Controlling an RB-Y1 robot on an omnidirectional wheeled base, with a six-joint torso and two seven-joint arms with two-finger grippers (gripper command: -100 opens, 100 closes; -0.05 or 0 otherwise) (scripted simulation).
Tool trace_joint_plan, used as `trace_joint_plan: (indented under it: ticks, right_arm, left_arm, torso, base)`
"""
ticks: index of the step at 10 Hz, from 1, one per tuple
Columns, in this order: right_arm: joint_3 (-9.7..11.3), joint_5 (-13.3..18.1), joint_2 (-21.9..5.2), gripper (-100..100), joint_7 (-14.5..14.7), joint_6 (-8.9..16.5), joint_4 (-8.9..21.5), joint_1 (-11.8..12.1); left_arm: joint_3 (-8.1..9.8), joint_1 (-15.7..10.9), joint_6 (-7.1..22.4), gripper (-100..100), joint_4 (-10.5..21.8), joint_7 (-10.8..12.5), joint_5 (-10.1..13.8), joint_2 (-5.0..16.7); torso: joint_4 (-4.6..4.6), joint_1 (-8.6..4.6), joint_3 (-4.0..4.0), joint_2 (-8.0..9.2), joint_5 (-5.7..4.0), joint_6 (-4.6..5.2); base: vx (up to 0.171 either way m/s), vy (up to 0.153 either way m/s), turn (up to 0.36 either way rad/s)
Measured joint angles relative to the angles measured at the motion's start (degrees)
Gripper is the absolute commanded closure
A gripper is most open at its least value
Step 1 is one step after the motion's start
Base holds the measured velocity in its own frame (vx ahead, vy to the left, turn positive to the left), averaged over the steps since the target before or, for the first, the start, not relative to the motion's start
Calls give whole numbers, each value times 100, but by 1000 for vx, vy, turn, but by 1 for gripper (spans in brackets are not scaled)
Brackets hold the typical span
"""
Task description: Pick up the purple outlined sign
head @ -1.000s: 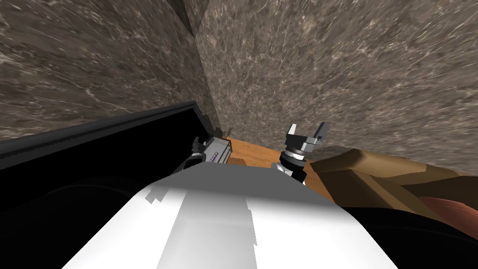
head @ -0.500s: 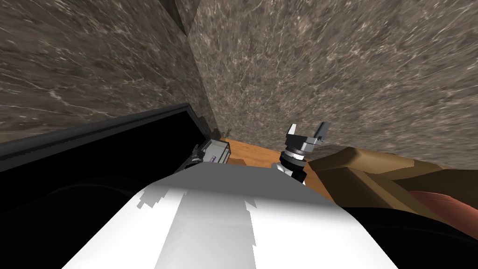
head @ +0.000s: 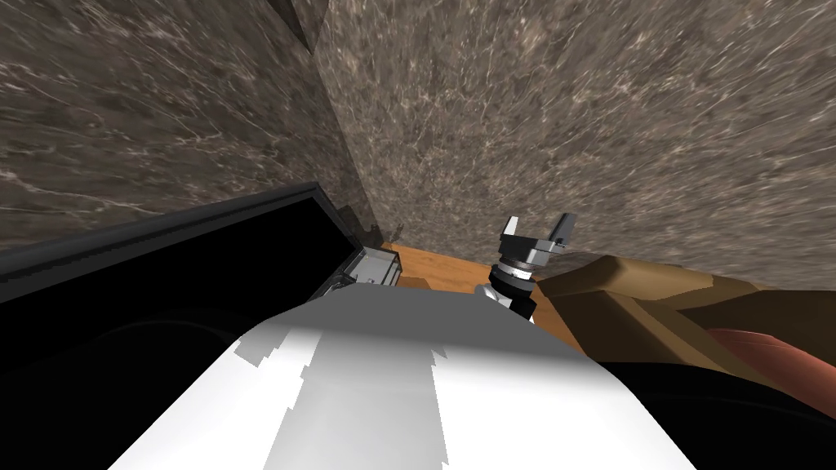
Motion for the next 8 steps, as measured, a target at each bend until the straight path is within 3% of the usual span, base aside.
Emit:
trace_joint_plan:
  ticks: [4, 7, 8]
  right_arm:
    - [0, 0, 0, 0, 0, 0, 0, 0]
    - [0, 0, 0, 0, 0, 0, 0, 0]
    - [0, 0, 0, 0, 0, 0, 0, 0]
  left_arm:
    - [17, 160, 286, -100, 428, 40, 368, -75]
    - [84, 234, 543, -100, 765, 129, 667, -4]
    - [36, 381, 553, -100, 894, 190, 822, 53]
  torso:
    - [2, 3, 4, 7, 1, 1]
    - [2, 3, 5, 9, 1, 0]
    - [2, 2, 5, 8, 0, 0]
  base:
    - [72, 1, -54]
    - [76, 4, -61]
    - [67, 6, -28]
